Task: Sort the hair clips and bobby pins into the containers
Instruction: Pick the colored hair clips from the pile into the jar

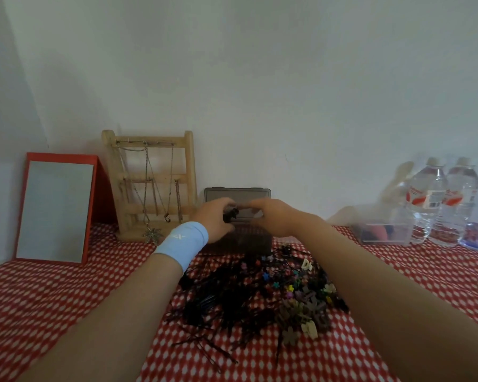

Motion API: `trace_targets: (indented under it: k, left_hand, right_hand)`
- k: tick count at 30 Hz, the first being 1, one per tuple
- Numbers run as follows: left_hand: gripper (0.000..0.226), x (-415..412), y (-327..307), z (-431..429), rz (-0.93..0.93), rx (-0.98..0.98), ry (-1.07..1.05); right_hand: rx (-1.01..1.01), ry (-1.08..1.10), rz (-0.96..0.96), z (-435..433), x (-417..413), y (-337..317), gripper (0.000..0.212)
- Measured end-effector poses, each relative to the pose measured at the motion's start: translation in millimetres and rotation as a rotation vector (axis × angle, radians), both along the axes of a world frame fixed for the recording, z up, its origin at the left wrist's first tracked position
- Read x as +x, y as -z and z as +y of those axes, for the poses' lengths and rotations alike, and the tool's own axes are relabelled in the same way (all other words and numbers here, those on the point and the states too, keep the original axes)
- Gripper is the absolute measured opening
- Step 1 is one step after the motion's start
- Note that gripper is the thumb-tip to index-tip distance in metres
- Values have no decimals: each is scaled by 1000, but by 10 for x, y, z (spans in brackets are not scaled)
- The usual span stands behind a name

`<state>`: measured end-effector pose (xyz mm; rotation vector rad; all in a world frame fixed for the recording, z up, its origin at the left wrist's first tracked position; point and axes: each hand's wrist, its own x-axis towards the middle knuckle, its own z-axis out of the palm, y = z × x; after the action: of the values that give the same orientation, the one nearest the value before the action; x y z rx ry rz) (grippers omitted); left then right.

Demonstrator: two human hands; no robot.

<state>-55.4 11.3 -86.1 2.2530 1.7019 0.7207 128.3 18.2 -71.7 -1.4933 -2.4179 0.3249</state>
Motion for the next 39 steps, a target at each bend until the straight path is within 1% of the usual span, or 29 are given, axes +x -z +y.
trace_targets:
  k: [3, 5, 7, 9, 11, 14, 16, 18, 21, 22, 25, 28, 32, 35, 37, 39]
  left_hand:
    - [55, -40, 113, 10, -16, 30, -1]
    - [51, -18, 150, -47, -14, 76, 21]
    - [41, 47, 156, -154, -44, 121, 66]
    - [27, 147, 142, -301, -47, 158, 125]
    - [16, 256, 134, -466, -39, 110, 209]
    - [8, 402, 157, -687, 36, -58, 337]
    - [11, 472, 189, -808, 85, -169, 414]
    - [14, 527, 229, -917, 87, -250, 474]
    - [24, 576, 283, -1040, 158, -316, 525]
    - [26, 575, 297, -1058, 178, -318, 531]
    - [23, 522, 312, -1092, 175, -285, 503]
    - [19, 434, 327, -1102, 192, -227, 448]
    - [10, 349, 344, -1122, 98, -173, 383]
    - [10, 311, 363, -1145, 75, -150, 370]
    - [10, 319, 366, -1167, 59, -176, 378]
    - [20, 349, 354, -1195, 40, -224, 396]
  right_hand:
    - [48, 18, 63, 13, 137, 50, 47]
    - [98, 14, 85, -25, 221, 79, 39]
    - [110, -4, 102, -124, 295, 81, 28]
    - [93, -33, 102, -274, 369, 62, 21]
    - [24, -76, 61, -462, 436, 26, 23]
    - [-147, -95, -59, -742, 523, -19, 22]
    - [-254, -90, -110, -880, 575, -35, 23]
    - [-309, -96, -165, -963, 609, -15, 21]
    - [-390, -124, -227, -1036, 610, 66, 10]
    - [-402, -129, -246, -1051, 601, 96, 12]
    - [-368, -112, -247, -1094, 577, 169, 20]
    - [-334, -91, -235, -1115, 540, 212, 22]
    - [-335, -80, -260, -1140, 532, 203, 23]
    - [-318, -76, -286, -1139, 551, 204, 23]
    - [-288, -61, -286, -1134, 550, 232, 20]
    - [-240, -58, -274, -1138, 540, 267, 18]
